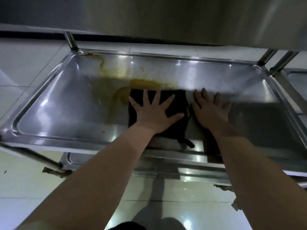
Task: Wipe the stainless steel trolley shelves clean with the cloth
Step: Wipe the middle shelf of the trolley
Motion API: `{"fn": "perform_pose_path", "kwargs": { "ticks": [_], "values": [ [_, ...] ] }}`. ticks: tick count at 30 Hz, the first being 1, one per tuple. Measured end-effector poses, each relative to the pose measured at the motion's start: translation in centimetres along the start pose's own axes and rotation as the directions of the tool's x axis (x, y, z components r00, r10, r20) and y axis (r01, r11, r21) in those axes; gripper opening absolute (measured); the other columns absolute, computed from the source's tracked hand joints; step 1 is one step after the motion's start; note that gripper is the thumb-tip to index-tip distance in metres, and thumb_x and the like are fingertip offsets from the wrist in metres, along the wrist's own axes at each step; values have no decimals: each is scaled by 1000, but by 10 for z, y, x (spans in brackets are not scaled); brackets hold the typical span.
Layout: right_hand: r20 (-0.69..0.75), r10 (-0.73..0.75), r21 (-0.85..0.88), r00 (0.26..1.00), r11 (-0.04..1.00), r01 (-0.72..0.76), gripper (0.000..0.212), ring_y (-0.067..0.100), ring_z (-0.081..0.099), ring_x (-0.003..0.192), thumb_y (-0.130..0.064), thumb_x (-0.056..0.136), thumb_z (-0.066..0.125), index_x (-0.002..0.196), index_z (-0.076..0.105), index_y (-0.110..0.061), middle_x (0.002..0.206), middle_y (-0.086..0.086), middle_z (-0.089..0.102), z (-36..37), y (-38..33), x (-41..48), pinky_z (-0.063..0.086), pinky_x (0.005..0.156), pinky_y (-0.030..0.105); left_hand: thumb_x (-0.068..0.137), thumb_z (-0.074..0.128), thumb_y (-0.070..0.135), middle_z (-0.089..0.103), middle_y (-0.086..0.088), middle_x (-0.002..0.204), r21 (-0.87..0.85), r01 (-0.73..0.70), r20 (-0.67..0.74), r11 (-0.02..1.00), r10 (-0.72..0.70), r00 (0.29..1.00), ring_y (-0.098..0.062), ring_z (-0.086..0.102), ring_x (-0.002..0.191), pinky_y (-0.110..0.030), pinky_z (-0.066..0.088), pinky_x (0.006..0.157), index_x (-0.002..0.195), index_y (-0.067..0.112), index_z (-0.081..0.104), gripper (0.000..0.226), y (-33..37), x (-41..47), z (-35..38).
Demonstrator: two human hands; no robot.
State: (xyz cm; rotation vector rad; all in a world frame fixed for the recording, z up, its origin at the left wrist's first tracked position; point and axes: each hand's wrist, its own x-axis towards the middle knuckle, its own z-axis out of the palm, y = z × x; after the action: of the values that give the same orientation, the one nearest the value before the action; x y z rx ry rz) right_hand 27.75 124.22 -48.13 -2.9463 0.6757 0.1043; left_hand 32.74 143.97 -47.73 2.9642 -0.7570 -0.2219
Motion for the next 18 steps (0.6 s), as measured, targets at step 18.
{"fn": "perform_pose_path", "kwargs": {
  "ticks": [18],
  "values": [
    [-70, 33, 32, 997, 999, -31, 52, 29, 1, 151, -58, 99, 17, 149, 8, -54, 161, -24, -1, 7, 8, 12, -2, 110, 69, 67, -3, 94, -22, 6, 162, 52, -167, 81, 985, 163, 983, -37, -22, 146, -75, -15, 104, 142, 59, -19, 85, -23, 1, -6]
  ]
}}
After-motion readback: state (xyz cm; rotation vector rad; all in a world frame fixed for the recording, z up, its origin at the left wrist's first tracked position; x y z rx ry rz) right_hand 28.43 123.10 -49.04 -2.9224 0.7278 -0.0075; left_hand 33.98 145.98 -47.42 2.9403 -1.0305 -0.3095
